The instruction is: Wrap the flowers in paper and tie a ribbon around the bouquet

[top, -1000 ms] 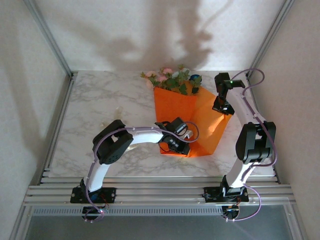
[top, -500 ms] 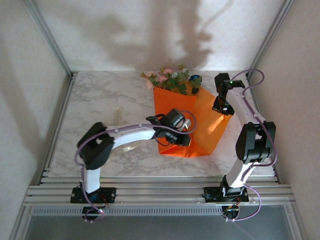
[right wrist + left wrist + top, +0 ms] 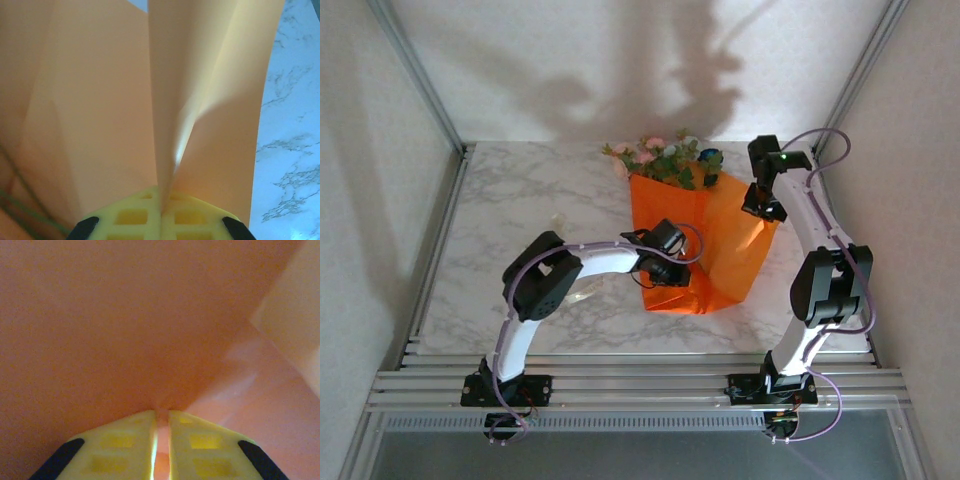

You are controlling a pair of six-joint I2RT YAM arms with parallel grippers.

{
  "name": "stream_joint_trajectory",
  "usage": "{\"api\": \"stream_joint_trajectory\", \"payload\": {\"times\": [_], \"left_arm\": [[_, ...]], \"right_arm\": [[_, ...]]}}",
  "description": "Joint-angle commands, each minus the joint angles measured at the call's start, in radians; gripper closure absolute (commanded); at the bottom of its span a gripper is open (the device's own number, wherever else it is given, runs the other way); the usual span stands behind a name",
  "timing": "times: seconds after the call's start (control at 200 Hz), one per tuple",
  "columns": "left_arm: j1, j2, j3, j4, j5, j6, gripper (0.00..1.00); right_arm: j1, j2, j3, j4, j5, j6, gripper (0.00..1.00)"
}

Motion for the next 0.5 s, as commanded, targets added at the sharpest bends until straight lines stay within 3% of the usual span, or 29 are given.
{"api": "stream_joint_trajectory", "payload": {"times": [0.0, 0.496], "left_arm": [[-0.008, 0.021, 0.017, 0.015, -0.04, -0.002, 0.86], [-0.003, -0.042, -0.06, 0.124, -0.069, -0.018, 0.85]], "right_arm": [[0.055, 0.032, 0.069, -0.051, -0.045, 0.038, 0.93], [0.23, 0.198, 0.331, -0.079, -0.225, 0.168, 0.9]]}}
